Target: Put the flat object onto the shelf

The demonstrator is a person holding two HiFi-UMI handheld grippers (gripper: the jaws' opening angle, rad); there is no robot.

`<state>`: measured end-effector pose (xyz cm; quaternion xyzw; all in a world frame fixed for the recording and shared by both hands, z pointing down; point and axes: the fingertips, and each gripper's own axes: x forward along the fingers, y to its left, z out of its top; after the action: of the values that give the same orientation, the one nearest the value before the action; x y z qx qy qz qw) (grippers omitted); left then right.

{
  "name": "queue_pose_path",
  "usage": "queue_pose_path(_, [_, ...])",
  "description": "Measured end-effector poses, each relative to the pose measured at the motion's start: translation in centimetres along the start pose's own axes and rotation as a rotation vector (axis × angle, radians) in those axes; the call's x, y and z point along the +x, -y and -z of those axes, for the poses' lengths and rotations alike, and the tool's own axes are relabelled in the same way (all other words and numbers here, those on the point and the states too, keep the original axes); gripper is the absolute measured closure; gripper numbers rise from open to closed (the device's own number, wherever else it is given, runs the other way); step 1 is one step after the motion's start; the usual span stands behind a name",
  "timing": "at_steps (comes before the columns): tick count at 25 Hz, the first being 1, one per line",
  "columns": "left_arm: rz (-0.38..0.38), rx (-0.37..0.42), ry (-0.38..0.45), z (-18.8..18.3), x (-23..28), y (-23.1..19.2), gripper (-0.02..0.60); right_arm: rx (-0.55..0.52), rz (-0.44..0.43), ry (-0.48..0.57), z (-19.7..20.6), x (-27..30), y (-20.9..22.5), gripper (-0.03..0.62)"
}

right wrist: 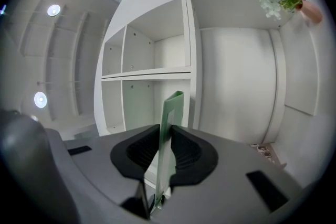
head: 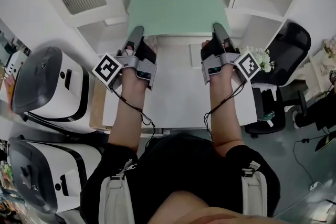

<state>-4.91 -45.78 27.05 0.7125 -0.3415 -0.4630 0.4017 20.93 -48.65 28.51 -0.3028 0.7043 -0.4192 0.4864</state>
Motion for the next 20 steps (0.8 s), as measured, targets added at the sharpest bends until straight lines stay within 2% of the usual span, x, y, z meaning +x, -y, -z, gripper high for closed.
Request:
queue_pose_path(5, [-0.023,0.024,0.008,-0.7,1.5,-0.4,0.508,-0.006,0.006,-0.001,-0.5,1.3,0.2,0.528])
queue_pose_path(15, [-0.049,-0.026,0.019,-1.0,3.1,-1.8,0.502,0.007,0.021,0.007,-1.0,2.1,1.1,0.522])
queue_pose_path(20, [-0.037,-0.018,0.022,-1.3,3.5,-1.7,0.5,0.032,0.022,0.007,-1.0,2.2,1.4,0.518])
